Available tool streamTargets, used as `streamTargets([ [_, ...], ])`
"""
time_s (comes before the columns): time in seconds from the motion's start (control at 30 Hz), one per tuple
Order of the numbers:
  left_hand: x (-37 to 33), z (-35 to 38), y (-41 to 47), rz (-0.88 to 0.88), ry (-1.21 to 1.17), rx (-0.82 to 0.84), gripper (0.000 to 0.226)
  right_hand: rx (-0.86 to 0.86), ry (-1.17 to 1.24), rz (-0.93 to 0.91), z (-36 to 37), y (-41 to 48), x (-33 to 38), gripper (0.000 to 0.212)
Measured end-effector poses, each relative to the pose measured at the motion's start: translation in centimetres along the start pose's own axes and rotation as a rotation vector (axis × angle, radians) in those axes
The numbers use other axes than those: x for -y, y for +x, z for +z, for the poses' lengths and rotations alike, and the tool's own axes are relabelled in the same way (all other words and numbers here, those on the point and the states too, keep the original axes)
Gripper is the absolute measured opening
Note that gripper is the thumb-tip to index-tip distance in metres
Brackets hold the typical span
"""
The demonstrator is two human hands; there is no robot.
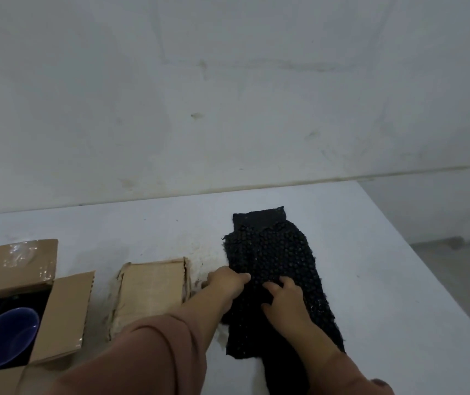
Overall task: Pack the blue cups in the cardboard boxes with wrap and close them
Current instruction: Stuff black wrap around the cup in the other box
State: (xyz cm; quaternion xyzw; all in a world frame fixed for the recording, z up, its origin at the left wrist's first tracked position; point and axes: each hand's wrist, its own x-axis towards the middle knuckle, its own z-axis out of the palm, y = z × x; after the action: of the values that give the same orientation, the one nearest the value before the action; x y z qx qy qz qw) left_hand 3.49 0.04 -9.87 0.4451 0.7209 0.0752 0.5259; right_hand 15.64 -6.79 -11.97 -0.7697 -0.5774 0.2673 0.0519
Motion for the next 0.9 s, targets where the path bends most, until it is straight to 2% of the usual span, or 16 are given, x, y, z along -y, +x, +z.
streamTargets([
  [0.07, -0.2, 0.0, -0.2, 0.067, -0.122, 0.002, 0.029, 0.001, 0.01, 0.0, 0.0, 0.0, 0.0, 0.048],
  [0.2, -0.2, -0.1, -0.1, 0.106, -0.415, -0.006, 0.048, -0.023, 0.049, 0.011, 0.1, 0.1, -0.2, 0.047],
  [0.27, -0.5, -0.3, -0.2, 0.124, -0.511, 0.065, 0.037, -0.033, 0.072, 0.024, 0.1, 0.2, -0.3, 0.047],
  [0.4, -1.5, -1.0, -0.8, 0.182, -0.459, 0.1, 0.021, -0.059, 0.182, 0.048, -0.2, 0.5, -0.5, 0.04],
  [0.5, -2.4, -2.5, -2.0, 0.208, -0.479, 0.182, 0.019, -0.222, 0.352, 0.118, -1.0, 1.0, -0.8, 0.033],
  [0.57, -2.7, -4.1, -2.9, 0.265, -0.561, 0.277, 0.025, -0.301, 0.585, 0.197, -2.0, 1.1, -0.9, 0.04],
  [0.63, -2.6, -5.9, -3.4, 0.315, -0.643, 0.345, 0.03, -0.116, 1.058, 0.294, -3.2, 1.2, -0.6, 0.049],
  [0.7, -2.1, -8.1, -3.8, 0.36, -0.651, 0.36, 0.032, 0.179, 1.465, 0.312, -4.3, 1.3, -0.1, 0.039],
  [0.73, -1.8, -9.2, -4.1, 0.383, -0.634, 0.357, 0.033, 0.276, 1.536, 0.257, -4.8, 1.1, 0.2, 0.03],
  [0.8, -0.9, -11.2, -4.4, 0.43, -0.597, 0.346, 0.037, 0.34, 1.524, 0.088, -5.8, 1.0, 1.3, 0.022],
  [0.9, 0.7, -14.2, -4.9, 0.469, -0.585, 0.303, 0.034, 0.282, 1.454, -0.053, -7.1, 0.6, 3.9, 0.023],
])
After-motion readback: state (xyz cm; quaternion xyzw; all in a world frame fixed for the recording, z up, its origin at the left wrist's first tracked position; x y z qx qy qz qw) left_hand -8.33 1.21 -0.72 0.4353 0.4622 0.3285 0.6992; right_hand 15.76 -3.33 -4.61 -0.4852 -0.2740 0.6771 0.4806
